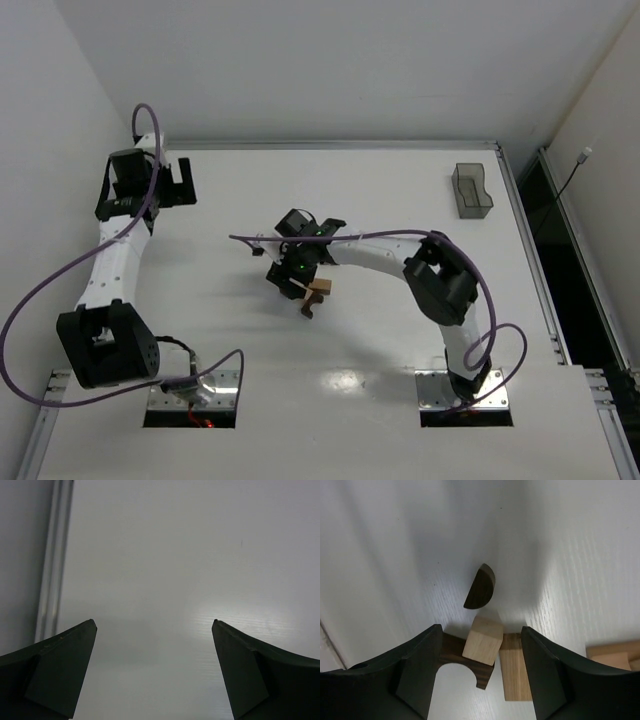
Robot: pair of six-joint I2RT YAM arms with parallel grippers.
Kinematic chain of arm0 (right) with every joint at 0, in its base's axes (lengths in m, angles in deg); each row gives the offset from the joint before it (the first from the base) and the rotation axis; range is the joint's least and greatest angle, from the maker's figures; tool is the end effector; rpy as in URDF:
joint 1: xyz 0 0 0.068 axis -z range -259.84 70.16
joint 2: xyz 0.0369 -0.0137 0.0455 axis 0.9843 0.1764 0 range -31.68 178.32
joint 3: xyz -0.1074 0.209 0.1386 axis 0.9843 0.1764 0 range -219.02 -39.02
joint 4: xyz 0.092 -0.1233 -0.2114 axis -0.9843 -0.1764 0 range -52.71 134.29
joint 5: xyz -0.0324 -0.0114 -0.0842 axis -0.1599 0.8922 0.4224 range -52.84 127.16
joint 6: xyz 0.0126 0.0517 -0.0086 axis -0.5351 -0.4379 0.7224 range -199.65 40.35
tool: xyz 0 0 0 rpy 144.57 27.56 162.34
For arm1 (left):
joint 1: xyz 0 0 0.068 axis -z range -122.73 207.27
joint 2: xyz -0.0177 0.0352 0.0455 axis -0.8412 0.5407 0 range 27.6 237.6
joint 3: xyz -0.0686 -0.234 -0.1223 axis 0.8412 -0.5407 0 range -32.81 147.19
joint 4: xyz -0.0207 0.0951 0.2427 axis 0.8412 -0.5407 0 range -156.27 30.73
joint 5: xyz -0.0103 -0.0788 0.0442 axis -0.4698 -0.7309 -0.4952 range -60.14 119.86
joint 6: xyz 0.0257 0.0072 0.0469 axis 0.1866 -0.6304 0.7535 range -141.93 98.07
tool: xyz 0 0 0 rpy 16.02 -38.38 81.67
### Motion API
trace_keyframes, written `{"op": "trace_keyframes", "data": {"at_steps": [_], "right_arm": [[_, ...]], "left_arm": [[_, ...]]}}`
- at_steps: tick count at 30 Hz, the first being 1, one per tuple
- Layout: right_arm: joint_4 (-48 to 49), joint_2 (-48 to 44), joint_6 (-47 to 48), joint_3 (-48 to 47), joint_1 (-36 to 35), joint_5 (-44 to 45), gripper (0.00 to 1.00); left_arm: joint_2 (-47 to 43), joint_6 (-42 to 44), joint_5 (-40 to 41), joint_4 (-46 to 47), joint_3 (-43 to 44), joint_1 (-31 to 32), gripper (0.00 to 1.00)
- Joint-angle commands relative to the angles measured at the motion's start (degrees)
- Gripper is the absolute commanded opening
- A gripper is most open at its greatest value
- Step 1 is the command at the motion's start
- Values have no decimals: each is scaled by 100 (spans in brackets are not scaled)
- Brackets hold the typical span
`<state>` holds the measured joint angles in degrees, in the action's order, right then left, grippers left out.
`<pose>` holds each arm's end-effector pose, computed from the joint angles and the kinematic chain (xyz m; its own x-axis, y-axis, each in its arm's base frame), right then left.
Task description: Build the wood block tower
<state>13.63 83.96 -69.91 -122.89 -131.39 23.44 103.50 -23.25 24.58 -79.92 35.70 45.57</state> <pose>0.2573 0.3376 0.1773 -0.4029 -0.7719 -0.4918 -0.9104 0.3931 0.1289 0.2974 0.0582 0.3461 -0.4574 -0.1182 -0.8814 -0.1330 0.9891 -0.0636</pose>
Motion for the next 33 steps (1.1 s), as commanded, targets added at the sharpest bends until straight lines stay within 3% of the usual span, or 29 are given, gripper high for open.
{"op": "trace_keyframes", "data": {"at_steps": [1, 11, 20, 26, 33], "right_arm": [[-125, 266, -235, -261, -127, -70, 60], [-63, 627, -402, -95, -13, 62, 54], [95, 83, -402, 661, -13, 255, 52], [95, -23, -402, 662, -13, 370, 47], [43, 29, -455, 434, -13, 370, 48]], "left_arm": [[48, -281, -114, 34, -180, 20, 100], [48, -105, -237, 34, -119, -34, 100], [294, -157, -360, 34, -57, -34, 100], [355, -158, -413, 34, -57, -34, 100], [355, -158, -413, 34, -4, -34, 100]]}}
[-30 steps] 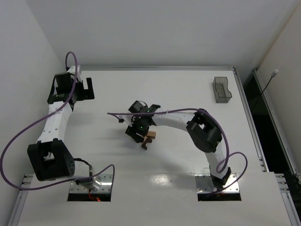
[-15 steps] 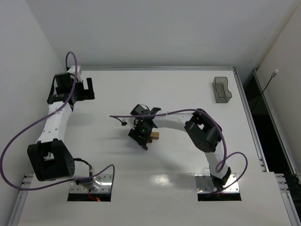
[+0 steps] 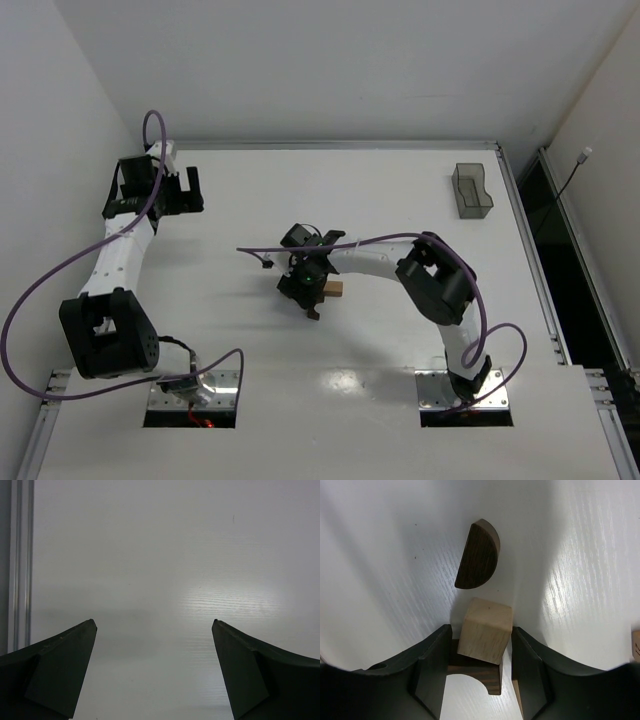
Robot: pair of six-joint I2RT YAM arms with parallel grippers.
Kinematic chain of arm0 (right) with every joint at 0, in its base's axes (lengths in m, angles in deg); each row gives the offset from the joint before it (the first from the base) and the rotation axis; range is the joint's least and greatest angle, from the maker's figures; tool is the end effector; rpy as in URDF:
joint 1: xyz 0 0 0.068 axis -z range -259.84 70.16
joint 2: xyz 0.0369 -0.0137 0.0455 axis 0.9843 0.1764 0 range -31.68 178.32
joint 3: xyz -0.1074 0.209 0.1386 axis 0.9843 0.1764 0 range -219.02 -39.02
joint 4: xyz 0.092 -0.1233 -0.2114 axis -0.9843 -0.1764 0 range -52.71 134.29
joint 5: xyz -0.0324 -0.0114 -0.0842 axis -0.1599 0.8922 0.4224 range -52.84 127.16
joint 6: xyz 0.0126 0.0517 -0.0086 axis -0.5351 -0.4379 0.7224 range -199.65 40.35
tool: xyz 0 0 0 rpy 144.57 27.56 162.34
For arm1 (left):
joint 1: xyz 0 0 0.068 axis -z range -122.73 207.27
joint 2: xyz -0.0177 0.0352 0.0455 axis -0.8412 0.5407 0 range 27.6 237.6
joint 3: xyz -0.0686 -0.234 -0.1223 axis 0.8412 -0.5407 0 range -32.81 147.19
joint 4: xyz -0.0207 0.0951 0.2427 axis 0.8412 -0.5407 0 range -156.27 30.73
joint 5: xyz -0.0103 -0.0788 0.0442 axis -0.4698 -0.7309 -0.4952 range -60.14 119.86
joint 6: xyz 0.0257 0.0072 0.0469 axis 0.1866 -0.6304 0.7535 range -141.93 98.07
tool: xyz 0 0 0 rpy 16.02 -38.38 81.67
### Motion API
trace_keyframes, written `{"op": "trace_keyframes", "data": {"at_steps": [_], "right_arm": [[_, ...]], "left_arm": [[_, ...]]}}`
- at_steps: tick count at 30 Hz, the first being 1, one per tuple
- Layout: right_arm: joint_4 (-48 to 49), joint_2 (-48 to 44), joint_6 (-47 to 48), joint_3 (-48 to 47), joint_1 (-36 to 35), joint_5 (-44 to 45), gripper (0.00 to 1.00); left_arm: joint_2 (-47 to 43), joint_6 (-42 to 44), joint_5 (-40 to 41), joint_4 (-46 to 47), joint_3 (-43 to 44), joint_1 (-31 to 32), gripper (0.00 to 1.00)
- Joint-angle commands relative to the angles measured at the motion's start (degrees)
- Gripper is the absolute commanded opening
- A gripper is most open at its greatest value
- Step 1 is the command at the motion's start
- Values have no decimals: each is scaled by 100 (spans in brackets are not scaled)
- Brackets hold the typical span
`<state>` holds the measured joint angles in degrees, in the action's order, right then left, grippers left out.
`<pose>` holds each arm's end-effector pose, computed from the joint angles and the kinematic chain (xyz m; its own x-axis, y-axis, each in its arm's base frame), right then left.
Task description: Build the wood block tower
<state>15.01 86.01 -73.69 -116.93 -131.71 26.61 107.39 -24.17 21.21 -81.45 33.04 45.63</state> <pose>0.2470 0.3252 0.1349 -0.4890 -0.7884 -0.3733 -0.8692 0.4762 0.1330 0.3083 0.0580 0.3081 -0.5737 -0.1577 -0.8037 -0.1030 0.9874 -0.1202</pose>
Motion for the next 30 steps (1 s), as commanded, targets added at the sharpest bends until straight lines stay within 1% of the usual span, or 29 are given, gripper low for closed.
{"op": "trace_keyframes", "data": {"at_steps": [1, 6, 12, 14, 15, 18, 19, 20, 22, 26, 30], "right_arm": [[-96, -176, -77, -242, 20, 53, 48], [-218, -229, -77, -426, 20, 105, 48], [-219, -290, -77, -427, -33, 105, 48], [-219, -290, -77, -427, -33, 105, 47], [-219, -290, -77, -479, -33, 105, 45], [-219, -238, -77, -480, -33, 53, 32], [-219, -238, -77, -480, -33, 53, 22], [-219, -238, -77, -532, -33, 53, 16], [-219, -238, -77, -532, -33, 53, 0], [-280, -360, -77, -585, -33, 53, 0], [-332, -922, -77, -278, 99, 53, 0]], "left_arm": [[-34, -66, -76, 187, 262, -40, 100], [19, -66, -76, 187, 262, -40, 100], [72, -66, -129, 187, 262, -40, 100], [72, -66, -129, 187, 262, -40, 100], [72, -66, -129, 187, 262, -40, 100], [124, -66, -77, 187, 262, -40, 100], [125, -66, -76, 187, 262, -40, 100], [125, -66, -76, 187, 262, -40, 100], [125, -66, -76, 187, 262, -40, 100], [125, -66, -76, 187, 262, -40, 100], [125, -66, -129, 187, 149, 29, 100]]}}
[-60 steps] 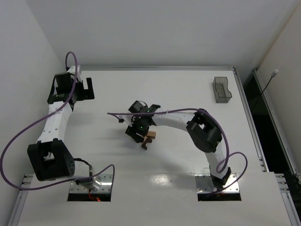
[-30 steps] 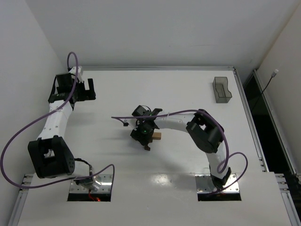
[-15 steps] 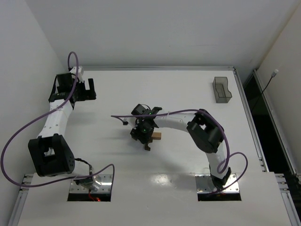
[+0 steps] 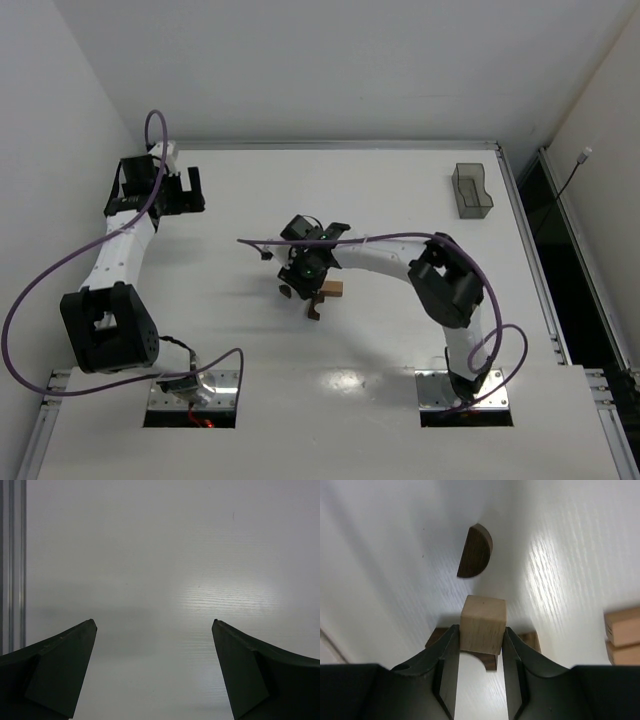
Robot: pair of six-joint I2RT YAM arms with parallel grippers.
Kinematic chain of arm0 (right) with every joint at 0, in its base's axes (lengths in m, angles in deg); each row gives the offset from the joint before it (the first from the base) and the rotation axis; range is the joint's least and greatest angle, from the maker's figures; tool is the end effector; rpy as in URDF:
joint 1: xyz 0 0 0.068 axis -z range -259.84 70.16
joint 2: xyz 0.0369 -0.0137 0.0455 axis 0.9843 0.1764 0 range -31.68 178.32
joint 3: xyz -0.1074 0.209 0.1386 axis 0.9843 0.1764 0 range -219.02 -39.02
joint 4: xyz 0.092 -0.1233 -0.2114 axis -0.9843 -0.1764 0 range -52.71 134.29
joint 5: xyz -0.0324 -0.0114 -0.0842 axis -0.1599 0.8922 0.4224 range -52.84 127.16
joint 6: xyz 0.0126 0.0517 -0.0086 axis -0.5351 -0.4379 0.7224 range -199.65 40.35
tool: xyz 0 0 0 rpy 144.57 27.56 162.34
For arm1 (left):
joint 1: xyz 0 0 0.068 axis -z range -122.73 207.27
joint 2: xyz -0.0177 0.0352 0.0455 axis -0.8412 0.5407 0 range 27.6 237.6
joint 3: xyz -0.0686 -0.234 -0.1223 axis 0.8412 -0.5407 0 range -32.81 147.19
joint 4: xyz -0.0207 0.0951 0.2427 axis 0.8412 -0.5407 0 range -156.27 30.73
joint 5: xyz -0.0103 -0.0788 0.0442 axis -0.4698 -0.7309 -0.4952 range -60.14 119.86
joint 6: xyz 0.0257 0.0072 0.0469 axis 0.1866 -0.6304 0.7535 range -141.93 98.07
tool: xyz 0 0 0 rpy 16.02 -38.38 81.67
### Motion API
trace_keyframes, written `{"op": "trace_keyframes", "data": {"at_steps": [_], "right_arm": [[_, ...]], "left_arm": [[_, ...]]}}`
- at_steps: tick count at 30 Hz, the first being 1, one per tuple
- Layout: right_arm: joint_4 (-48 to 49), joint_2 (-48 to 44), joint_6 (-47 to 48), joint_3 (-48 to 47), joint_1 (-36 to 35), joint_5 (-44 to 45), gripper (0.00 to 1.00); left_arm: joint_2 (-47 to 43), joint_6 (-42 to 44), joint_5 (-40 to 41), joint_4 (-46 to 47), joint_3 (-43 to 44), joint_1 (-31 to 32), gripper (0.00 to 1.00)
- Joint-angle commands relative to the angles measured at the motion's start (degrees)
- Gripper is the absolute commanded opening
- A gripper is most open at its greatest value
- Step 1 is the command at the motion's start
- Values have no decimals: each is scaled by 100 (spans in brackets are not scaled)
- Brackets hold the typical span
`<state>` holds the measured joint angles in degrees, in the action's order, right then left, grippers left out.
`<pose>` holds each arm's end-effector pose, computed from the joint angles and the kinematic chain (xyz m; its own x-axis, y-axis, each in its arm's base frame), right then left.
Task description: Build the wood block tower
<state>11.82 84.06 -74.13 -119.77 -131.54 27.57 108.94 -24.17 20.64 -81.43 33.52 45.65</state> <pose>0.2505 0.3267 0.1592 -0.4915 -0.7755 -0.3964 -0.8647 0.4886 0.1163 0.3140 0.0587 0.3030 -0.5884 -0.1604 -0.7925 -0.0969 0.9870 -0.1279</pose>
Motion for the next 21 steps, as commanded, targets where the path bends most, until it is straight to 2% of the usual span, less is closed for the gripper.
{"op": "trace_keyframes", "data": {"at_steps": [1, 5, 8, 9, 11, 13, 16, 21], "right_arm": [[-66, -842, -33, 59, 168, -44, 0], [-312, -1247, -322, 384, 459, 597, 0], [-313, -1484, -998, 578, 784, 765, 0], [-313, -1563, -1479, 639, 906, 835, 0], [-313, -1564, -1982, 639, 908, 1282, 0], [-557, -1424, -2727, 412, 908, 1765, 0], [-647, -1238, -3423, 209, 968, 1969, 0], [-1050, -598, -3944, -511, 1022, 2144, 0]], "left_arm": [[-31, -66, -72, 185, 100, 98, 100], [-31, -118, 42, 299, 30, 221, 100], [22, -180, 95, 360, -23, 344, 100], [74, -180, 95, 361, -23, 344, 100], [75, -242, 95, 361, -23, 415, 100], [75, -242, 165, 361, -23, 467, 100], [75, -242, 227, 361, -23, 467, 100], [75, -189, 402, 238, 30, 467, 100]]}}
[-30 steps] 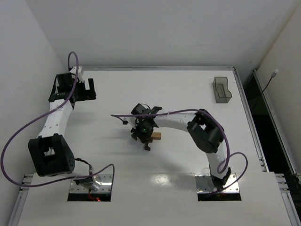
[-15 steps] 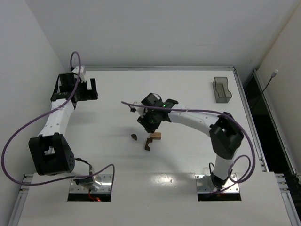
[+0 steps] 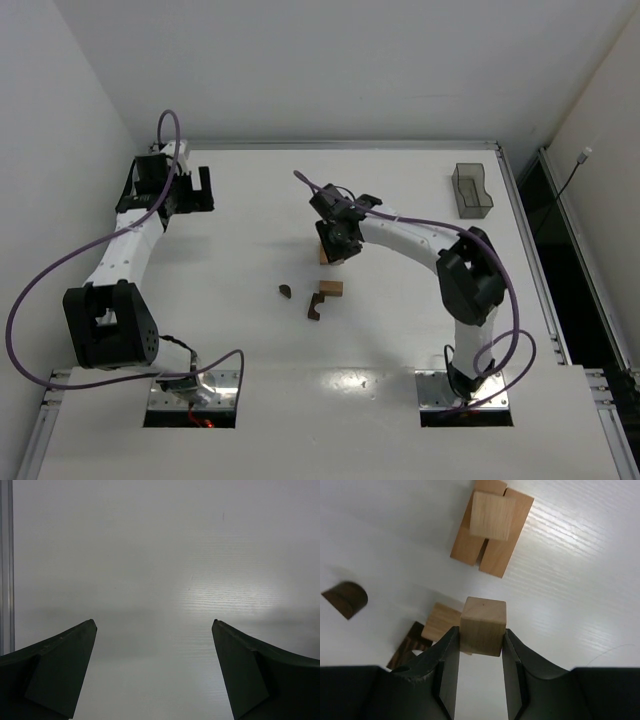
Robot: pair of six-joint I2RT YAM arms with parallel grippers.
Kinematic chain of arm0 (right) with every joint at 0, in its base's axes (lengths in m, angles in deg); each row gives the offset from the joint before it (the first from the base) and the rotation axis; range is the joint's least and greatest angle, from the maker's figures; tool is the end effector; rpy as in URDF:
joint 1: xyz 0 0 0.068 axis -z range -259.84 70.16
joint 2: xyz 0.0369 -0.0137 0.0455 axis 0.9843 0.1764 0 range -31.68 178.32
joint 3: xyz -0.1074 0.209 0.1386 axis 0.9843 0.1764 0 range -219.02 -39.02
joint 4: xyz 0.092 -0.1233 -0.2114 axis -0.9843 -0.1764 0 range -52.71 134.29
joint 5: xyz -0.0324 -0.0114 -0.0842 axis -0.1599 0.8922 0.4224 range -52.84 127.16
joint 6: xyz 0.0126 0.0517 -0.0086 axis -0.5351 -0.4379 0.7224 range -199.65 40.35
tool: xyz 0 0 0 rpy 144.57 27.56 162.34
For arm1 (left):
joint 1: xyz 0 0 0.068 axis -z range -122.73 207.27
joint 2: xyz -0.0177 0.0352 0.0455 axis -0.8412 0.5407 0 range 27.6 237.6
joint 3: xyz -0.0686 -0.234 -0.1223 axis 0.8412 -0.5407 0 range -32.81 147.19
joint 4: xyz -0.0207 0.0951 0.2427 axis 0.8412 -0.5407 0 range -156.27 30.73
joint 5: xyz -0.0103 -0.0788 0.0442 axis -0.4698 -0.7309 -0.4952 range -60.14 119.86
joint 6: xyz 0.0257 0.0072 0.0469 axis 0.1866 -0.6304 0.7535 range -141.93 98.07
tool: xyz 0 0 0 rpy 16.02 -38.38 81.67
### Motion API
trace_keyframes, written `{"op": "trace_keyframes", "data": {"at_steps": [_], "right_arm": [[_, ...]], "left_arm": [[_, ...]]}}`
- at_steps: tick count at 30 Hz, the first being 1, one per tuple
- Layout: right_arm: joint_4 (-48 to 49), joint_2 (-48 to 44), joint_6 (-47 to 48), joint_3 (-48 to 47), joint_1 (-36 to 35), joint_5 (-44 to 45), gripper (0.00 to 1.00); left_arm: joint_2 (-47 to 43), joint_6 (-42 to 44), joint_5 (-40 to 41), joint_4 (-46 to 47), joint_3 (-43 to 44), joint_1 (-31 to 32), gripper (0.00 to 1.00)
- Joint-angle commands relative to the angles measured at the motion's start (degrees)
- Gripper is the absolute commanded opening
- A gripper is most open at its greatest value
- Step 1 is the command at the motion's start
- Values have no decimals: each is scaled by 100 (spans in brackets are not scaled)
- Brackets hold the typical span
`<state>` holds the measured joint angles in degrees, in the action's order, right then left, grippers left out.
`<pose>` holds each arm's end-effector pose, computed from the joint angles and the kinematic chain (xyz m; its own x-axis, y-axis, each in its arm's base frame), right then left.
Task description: Build the wood block tower
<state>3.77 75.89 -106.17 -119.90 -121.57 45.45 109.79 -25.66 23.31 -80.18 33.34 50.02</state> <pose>0.2929 0.2543 0.2081 -0.8911 -0.2028 -0.4060 -0.2449 0.9680 0.0541 0.3215 0.0368 0.2993 -0.5928 -0.1406 -0.7930 -0.0737 0.9900 -0.1204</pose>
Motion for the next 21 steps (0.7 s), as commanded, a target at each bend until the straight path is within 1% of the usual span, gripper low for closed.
{"op": "trace_keyframes", "data": {"at_steps": [1, 6, 13, 17, 21], "right_arm": [[-325, 290, -819, -577, 25, 357, 0], [-440, 712, -881, -929, 157, 111, 0], [-387, 889, -942, -929, 262, -161, 0], [-335, 1081, -942, -1052, 315, -556, 0], [-282, 1143, -881, -1105, 377, -759, 0]], "left_arm": [[-10, -40, 136, 113, 47, 30, 100], [-10, -40, 189, 61, 47, 30, 100], [51, -40, 189, 60, 100, 30, 100], [113, -40, 189, 60, 161, 30, 100], [165, -40, 189, 60, 161, 30, 100]]}}
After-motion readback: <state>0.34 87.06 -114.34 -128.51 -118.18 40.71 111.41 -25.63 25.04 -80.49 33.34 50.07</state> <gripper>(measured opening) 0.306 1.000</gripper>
